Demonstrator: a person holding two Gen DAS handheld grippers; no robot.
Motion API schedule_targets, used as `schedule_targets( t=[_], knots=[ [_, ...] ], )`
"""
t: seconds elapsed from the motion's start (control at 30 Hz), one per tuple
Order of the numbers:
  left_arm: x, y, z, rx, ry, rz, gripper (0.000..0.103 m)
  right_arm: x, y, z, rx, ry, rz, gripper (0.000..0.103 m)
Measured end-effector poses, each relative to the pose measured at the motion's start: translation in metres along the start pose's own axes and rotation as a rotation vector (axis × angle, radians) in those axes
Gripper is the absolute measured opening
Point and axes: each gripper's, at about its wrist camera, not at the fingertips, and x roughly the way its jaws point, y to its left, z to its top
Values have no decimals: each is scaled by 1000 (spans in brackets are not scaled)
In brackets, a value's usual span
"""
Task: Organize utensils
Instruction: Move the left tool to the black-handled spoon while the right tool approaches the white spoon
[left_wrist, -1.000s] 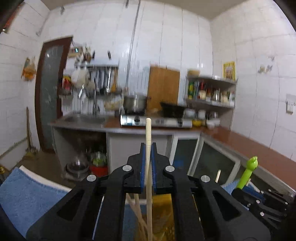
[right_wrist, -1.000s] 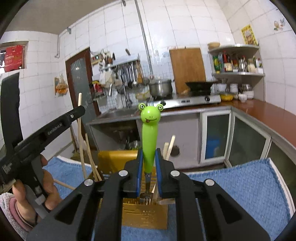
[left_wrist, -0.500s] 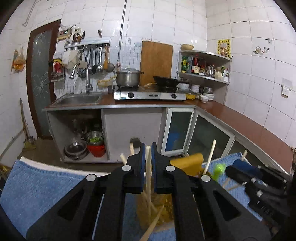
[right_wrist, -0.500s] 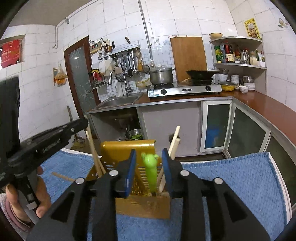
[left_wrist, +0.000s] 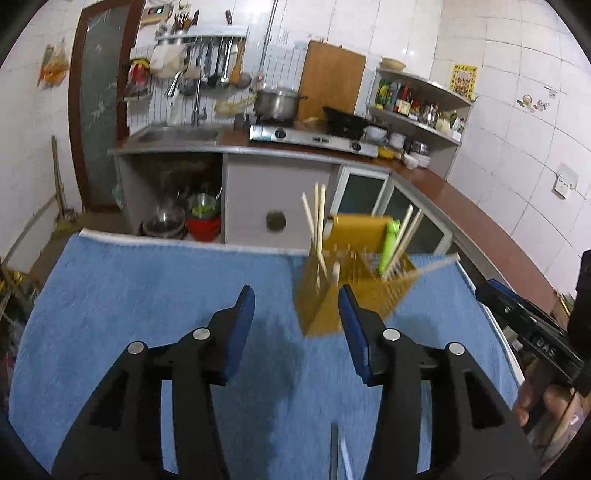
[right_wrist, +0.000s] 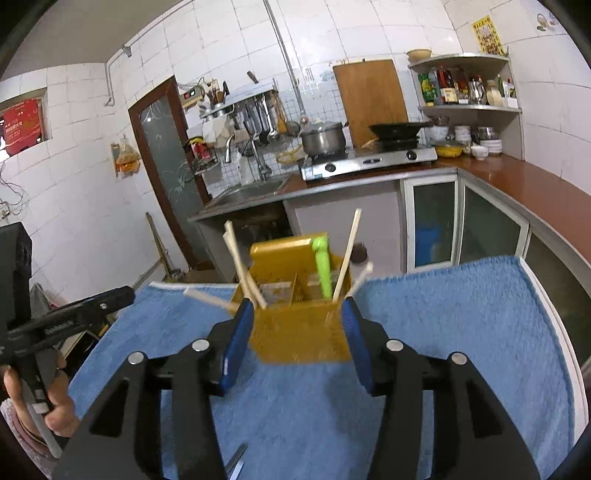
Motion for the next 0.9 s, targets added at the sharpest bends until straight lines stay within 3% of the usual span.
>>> schedule_targets(
  t=[0.2,0.4,0.67,0.9],
  knots=[
    [-37,12,-46,33,70,29,46,-20,21,-41,-28,74,3,49],
    [-45,23,-95,73,153,90,46,-16,39,-89,-47,140,17,49],
    [-26,38,-139,50,186,122,54,-1,49,-144,-72,230,-37,49],
    [19,33,-152,5,265,75,54,21,44,-163,-29,315,-64,49]
  ],
)
